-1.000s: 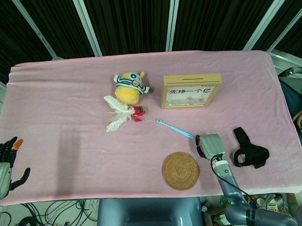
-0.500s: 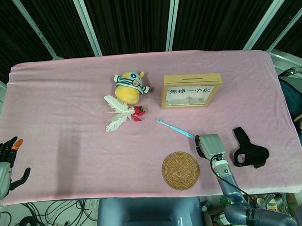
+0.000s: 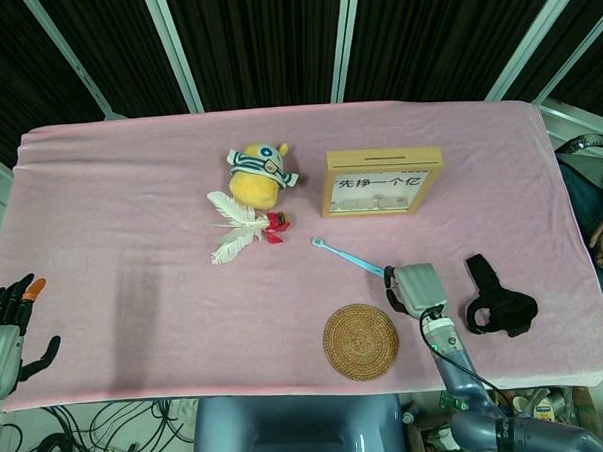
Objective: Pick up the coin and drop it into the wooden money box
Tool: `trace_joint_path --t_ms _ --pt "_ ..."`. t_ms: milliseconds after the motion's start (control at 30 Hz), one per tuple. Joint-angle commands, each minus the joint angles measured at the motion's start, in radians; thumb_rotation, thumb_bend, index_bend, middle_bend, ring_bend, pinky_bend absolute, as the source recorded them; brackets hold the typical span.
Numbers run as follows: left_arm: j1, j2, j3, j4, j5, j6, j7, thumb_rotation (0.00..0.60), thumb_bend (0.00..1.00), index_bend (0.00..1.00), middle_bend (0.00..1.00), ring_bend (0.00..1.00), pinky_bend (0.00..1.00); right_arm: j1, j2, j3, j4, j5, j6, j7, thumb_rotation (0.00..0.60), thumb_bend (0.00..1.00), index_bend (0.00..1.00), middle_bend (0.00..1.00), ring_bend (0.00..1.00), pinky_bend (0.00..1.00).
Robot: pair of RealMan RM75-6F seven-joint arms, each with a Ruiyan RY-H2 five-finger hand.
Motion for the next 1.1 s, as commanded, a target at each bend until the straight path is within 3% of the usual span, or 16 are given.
trace_joint_path --t_ms 33,267,500,800,933,1100 --pt "0.0 0.0 -0.001 0.0 -0.002 -0.001 -0.003 0.6 0.35 0.06 0.0 0.0 0.0 0.022 0.071 0.035 -0.101 0.024 -0.002 -0.052 0.6 0.43 0.65 0.87 0.89 0.93" --pt "-0.005 0.001 -0.002 0.0 -0.008 -0.011 -0.008 0.6 0.35 0.06 0.0 0.0 0.0 0.105 0.235 0.158 -0.311 0.182 -0.039 -0.191 0.6 0.43 0.65 0.87 0.89 0.93" --pt "-0.005 0.006 -0.005 -0.011 -0.025 -0.023 -0.017 0.6 0.35 0.06 0.0 0.0 0.0 0.242 0.369 0.293 -0.395 0.425 -0.09 -0.291 0.6 0.43 0.67 0.87 0.89 0.93" --pt "-0.008 0.013 -0.009 -0.019 -0.048 -0.039 -0.026 0.6 0.35 0.06 0.0 0.0 0.0 0.457 0.432 0.363 -0.285 0.702 -0.184 -0.346 0.6 0.43 0.67 0.87 0.89 0.93" --pt "-0.009 0.014 -0.011 -0.021 -0.055 -0.045 -0.025 0.6 0.35 0.06 0.0 0.0 0.0 0.53 0.434 0.358 -0.213 0.778 -0.23 -0.353 0.6 0.43 0.67 0.87 0.89 0.93" --pt "-0.009 0.016 -0.012 -0.022 -0.059 -0.045 -0.021 0.6 0.35 0.06 0.0 0.0 0.0 0.646 0.397 0.32 -0.034 0.888 -0.313 -0.362 0.6 0.43 0.67 0.87 0.89 0.93"
